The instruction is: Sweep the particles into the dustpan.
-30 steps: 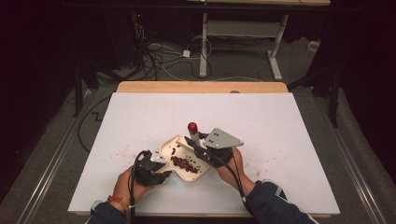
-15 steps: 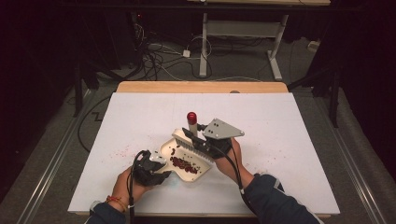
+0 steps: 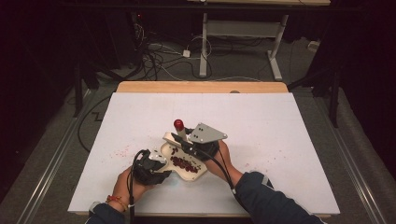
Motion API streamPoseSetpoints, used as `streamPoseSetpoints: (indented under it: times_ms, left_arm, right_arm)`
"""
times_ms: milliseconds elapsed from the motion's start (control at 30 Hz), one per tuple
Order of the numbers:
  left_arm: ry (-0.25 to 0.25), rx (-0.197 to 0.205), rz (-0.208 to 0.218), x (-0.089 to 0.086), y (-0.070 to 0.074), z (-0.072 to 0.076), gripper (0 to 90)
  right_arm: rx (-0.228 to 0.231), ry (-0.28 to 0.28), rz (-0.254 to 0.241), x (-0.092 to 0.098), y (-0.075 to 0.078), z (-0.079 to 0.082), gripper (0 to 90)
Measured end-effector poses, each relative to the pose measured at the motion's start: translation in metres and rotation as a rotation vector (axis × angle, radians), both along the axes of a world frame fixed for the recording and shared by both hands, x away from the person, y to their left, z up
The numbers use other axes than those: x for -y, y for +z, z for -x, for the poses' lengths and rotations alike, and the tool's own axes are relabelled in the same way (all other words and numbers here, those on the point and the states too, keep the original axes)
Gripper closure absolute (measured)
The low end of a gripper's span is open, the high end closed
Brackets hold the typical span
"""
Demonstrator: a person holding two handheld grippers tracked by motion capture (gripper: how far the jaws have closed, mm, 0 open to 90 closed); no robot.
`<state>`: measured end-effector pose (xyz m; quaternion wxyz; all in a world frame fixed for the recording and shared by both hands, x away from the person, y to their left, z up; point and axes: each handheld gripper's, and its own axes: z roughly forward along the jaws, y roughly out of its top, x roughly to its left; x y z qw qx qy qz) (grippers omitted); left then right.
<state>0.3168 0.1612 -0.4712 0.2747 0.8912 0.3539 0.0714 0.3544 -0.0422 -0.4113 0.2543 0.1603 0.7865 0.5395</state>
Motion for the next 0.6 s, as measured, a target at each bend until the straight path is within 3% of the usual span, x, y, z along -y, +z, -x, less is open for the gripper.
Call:
streamPoseSetpoints:
  times_ms: [133,267,433,600]
  left_arm:
    - [0.002,-0.001,-0.007,0.001,-0.001,0.0,63.6]
    - [0.002,-0.003,-0.009,0.0,-0.002,0.0,63.5]
    - [0.006,-0.002,-0.011,0.0,-0.002,0.001,63.6]
    - [0.018,0.005,-0.015,0.001,-0.003,0.0,63.6]
  right_arm:
    - [-0.023,0.037,-0.02,0.0,0.0,0.011,69.6]
    - [-0.029,0.063,-0.006,0.002,0.002,0.022,69.6]
    - [-0.049,0.065,-0.021,0.009,0.006,0.026,69.7]
    - [-0.036,0.037,-0.048,0.018,0.012,0.026,69.7]
